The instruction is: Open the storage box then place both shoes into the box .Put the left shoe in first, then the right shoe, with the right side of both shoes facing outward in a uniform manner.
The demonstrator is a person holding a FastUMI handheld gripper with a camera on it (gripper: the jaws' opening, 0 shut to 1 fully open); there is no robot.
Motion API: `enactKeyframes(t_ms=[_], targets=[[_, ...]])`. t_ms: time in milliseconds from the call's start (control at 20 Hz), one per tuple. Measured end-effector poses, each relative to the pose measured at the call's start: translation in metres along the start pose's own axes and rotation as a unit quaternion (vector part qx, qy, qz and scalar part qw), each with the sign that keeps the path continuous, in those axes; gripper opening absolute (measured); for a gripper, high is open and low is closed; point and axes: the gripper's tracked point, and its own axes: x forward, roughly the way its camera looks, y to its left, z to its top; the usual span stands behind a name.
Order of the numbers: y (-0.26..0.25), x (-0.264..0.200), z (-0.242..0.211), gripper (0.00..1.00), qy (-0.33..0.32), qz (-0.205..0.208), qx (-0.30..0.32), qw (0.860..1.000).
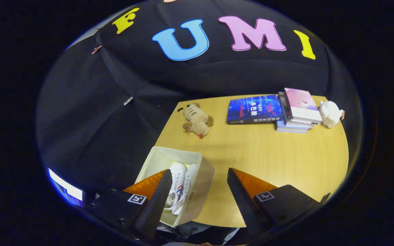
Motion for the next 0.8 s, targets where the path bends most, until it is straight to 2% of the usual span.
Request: enactKeyframes(t_ms=[200,350,500,800], targets=[[-0.038,-0.026,0.03,0.99,-0.072,-0.051,-0.032,0.996],[-0.068,-0.053,0.06,0.99,-0.135,-0.089,-0.061,0.985],[-0.088,-0.087,0.088,0.99,-0.199,-0.122,-0.088,0.968],[-0.097,-0.152,0.127,0.98,-0.31,-0.169,-0.122,0.928]])
